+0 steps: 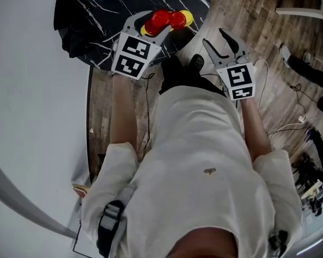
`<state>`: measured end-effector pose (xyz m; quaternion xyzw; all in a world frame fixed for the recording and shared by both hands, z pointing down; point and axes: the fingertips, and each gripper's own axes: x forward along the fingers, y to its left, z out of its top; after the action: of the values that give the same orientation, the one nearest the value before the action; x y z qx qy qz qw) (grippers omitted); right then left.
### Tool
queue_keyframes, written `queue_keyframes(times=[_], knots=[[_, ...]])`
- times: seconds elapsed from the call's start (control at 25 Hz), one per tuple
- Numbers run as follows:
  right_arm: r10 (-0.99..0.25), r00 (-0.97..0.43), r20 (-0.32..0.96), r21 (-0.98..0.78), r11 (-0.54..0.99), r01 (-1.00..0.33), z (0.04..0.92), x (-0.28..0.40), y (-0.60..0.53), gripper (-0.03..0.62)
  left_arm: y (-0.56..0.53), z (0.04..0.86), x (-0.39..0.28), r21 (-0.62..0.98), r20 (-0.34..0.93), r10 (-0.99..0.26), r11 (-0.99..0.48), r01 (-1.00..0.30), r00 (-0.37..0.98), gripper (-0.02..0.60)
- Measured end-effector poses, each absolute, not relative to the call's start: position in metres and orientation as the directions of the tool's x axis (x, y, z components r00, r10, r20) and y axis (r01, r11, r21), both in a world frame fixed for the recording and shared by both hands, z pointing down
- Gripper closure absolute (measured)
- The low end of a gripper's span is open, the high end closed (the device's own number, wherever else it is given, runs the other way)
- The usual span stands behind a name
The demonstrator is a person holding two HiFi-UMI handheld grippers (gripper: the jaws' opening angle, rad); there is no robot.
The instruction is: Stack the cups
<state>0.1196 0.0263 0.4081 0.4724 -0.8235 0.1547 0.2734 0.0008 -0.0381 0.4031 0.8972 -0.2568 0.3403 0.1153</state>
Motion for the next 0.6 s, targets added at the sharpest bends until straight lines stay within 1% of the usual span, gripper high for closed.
queue_keyframes(times=[0.6], knots=[[-0.690, -0.400, 0.603, -0.005, 0.499, -0.867, 0.4109, 0.1237, 0.0305, 0.356, -0.0351, 0.4138, 0.0048, 0.004, 0.696, -0.373, -0.852, -0.524, 0.613, 0.351]])
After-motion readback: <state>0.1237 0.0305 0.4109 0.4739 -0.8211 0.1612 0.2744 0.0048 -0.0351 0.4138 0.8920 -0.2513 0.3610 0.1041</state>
